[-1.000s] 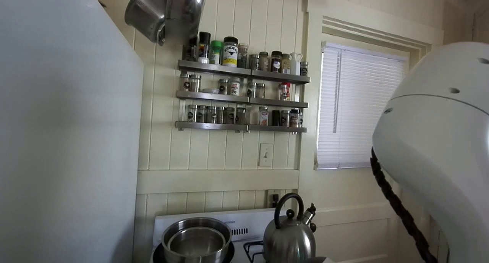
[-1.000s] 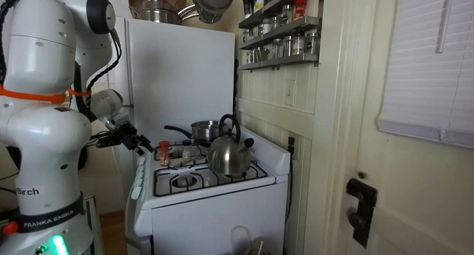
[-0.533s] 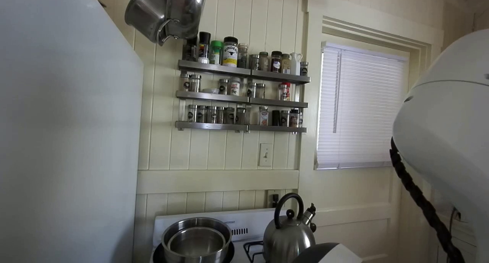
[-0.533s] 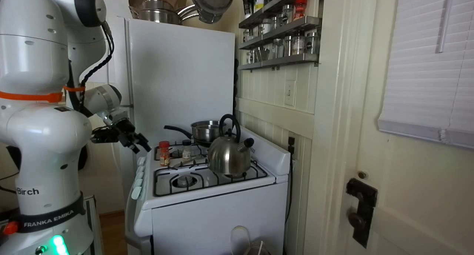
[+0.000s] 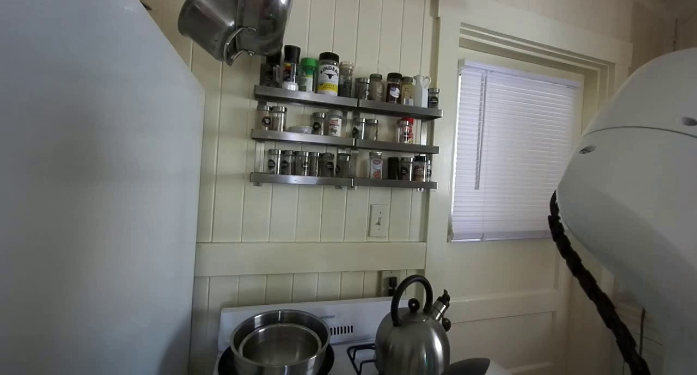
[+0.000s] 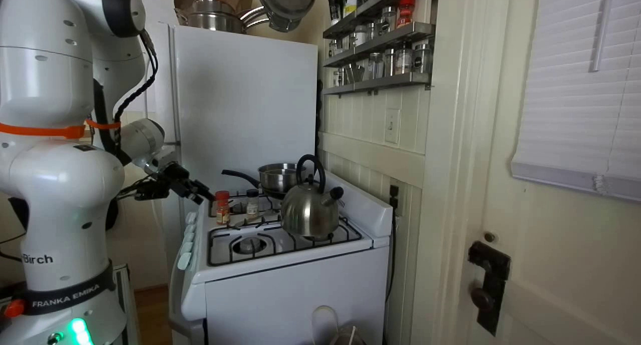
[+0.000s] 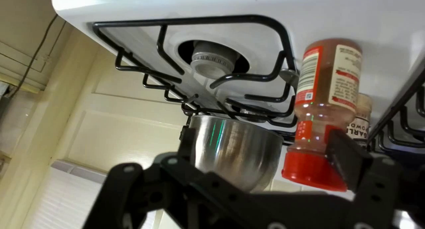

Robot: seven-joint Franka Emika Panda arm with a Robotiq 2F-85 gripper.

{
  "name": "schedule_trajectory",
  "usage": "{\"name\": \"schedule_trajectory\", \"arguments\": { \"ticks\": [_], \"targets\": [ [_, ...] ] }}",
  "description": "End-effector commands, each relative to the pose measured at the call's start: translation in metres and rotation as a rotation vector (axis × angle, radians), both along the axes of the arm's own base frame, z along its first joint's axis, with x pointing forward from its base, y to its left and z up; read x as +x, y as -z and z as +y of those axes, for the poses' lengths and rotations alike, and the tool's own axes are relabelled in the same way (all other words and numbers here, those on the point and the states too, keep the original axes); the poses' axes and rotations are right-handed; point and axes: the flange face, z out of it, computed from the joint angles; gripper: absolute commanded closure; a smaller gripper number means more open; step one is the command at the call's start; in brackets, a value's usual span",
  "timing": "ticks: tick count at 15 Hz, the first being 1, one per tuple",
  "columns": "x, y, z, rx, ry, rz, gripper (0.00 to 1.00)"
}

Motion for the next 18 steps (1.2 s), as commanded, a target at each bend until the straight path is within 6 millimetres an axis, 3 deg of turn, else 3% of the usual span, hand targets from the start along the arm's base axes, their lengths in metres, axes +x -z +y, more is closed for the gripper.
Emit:
{"name": "schedule_trajectory", "arguments": {
  "ticks": [1,10,14,18],
  "targets": [
    [0.001,0.009,0.000,-0.008,-0.069,-0.060,0.00],
    [0.004,0.024,0.008,0.019,-0.149,-0.103,0.00],
    [-0.002,0.036,0.009,-0.053,-0.192,-0.108,0.00],
    [-0.001,0.034,0.005,-0.082,-0.195,-0.095,0.00]
  ]
}}
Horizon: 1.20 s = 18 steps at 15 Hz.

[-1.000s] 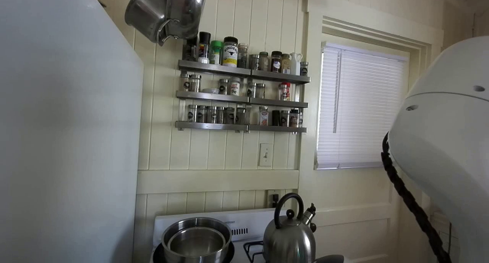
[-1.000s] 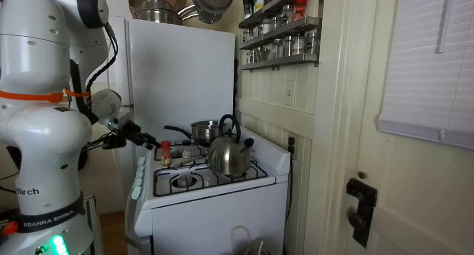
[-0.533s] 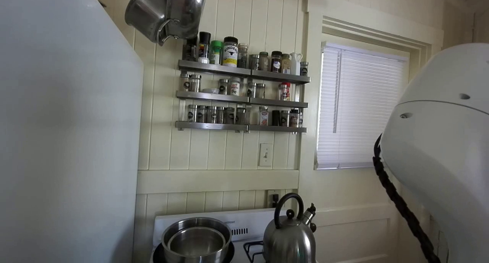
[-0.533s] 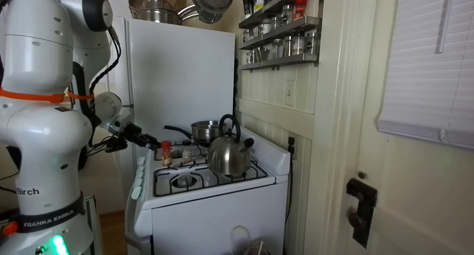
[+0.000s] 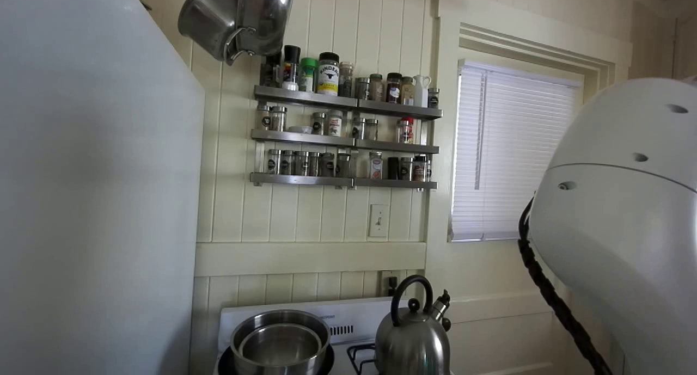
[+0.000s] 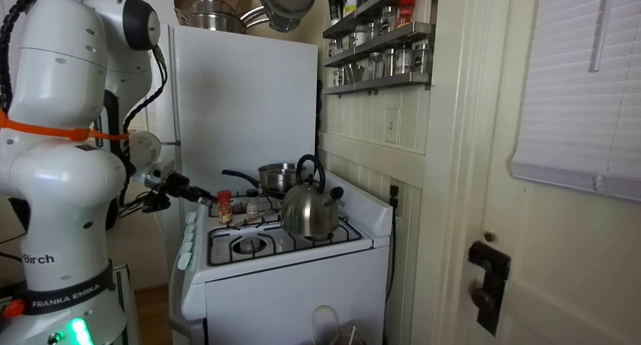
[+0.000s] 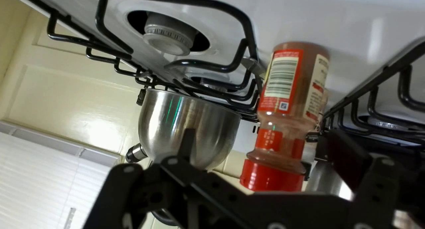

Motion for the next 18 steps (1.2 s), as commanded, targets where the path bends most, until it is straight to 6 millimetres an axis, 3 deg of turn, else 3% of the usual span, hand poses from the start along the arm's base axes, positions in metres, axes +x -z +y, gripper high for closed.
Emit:
{"name": "schedule_trajectory", "arguments": {
  "ticks": [1,6,11,18],
  "targets": [
    [-0.001,0.001,0.000,-0.003,-0.002,0.001,0.00],
    [0.005,0.005,0.020,0.001,-0.008,-0.048,0.00],
    [-0.004,0.017,0.030,0.040,0.013,-0.066,0.00],
    [-0.018,0.036,0.027,0.012,0.084,-0.106,0.00]
  ]
}}
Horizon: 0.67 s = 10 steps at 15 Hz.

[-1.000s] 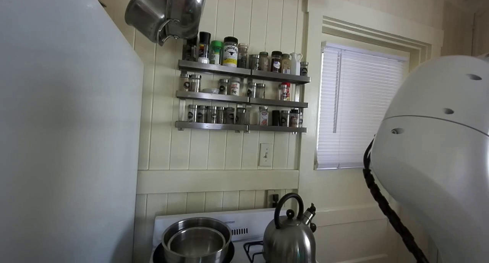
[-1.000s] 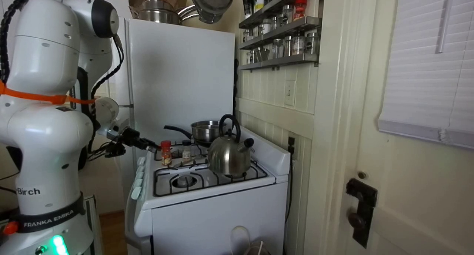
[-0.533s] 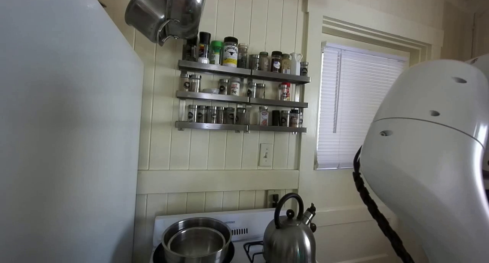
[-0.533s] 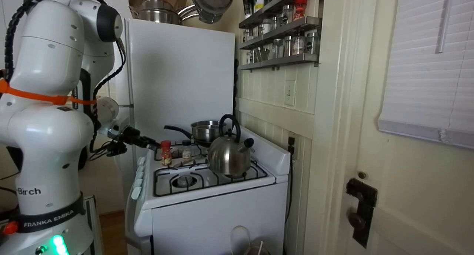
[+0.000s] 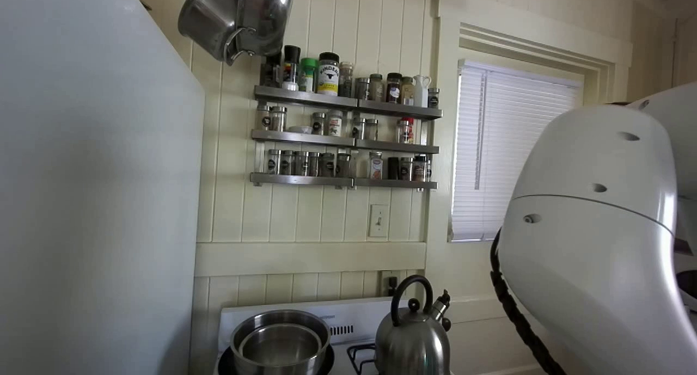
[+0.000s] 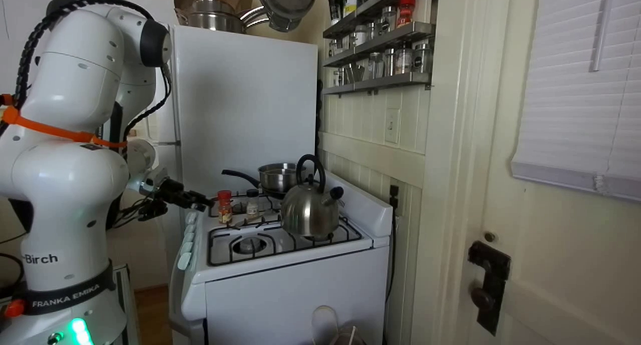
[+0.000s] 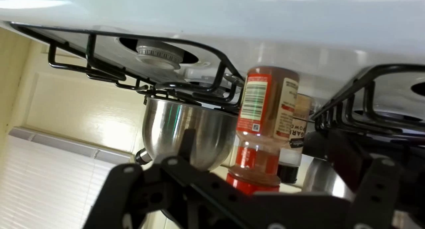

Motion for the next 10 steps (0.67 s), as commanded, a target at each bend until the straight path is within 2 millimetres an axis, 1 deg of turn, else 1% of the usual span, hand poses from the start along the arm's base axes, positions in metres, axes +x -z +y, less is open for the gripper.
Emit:
{"name": "schedule_trajectory", "arguments": {
  "ticks": [1,4,10],
  "targets": [
    [-0.004,0.011,0.001,-0.019,0.053,-0.032,0.00],
    [-0.001,0.015,-0.001,-0.039,0.070,-0.046,0.00],
    [0.015,0.021,-0.013,-0.061,0.086,-0.086,0.00]
  ]
}}
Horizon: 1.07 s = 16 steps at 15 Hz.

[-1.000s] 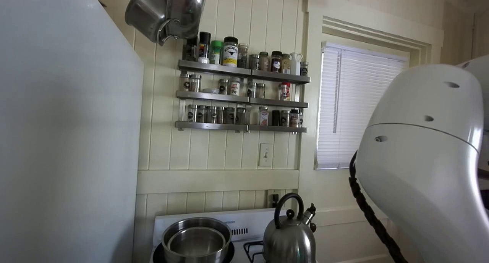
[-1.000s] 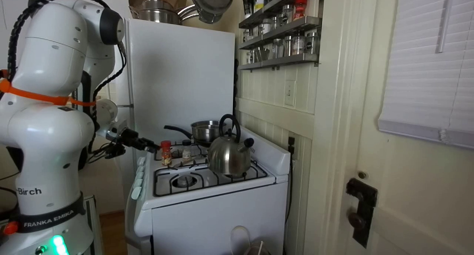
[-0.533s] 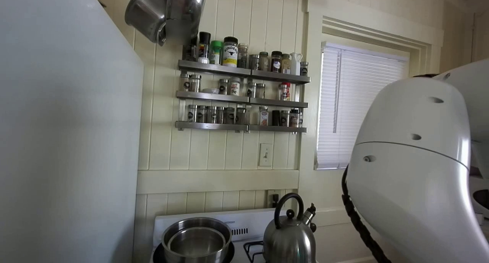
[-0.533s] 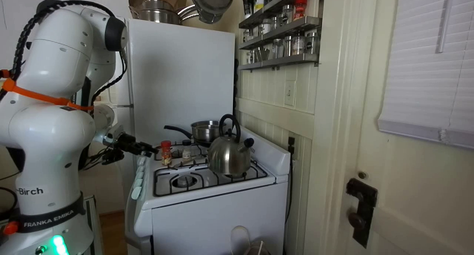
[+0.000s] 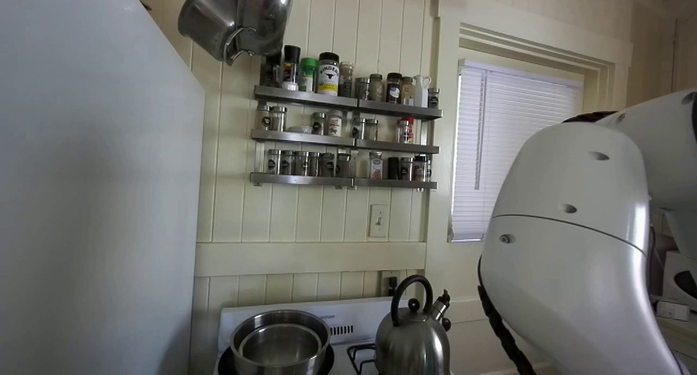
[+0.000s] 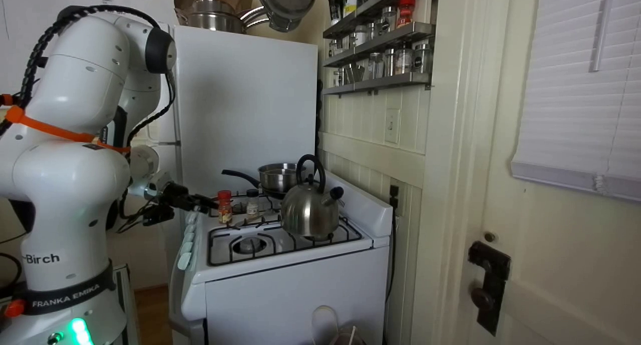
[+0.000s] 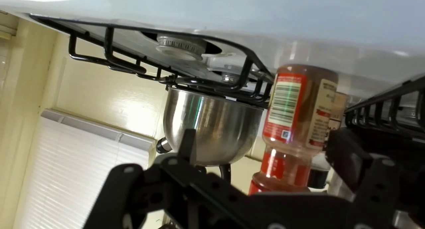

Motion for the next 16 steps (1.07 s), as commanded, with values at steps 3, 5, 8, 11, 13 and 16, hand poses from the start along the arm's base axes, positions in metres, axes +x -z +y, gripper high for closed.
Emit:
{"name": "schedule_trajectory", "arguments": {
  "ticks": [3,5,8,11,13,16],
  "targets": [
    [0.0098,0.0094,-0.0027,0.031,0.003,-0.071,0.00],
    [0.0115,0.0080,-0.0038,0.033,0.005,-0.095,0.00],
    [0.0118,0.0069,-0.0029,0.026,-0.011,-0.116,0.00],
    [0.0122,0.0082,-0.0010,0.028,-0.038,-0.123,0.00],
    [0.0127,0.0105,-0.0009,0.030,-0.050,-0.121,0.00],
    [0.0155,0.0143,-0.0028,0.034,-0.064,-0.129,0.00]
  ]
}}
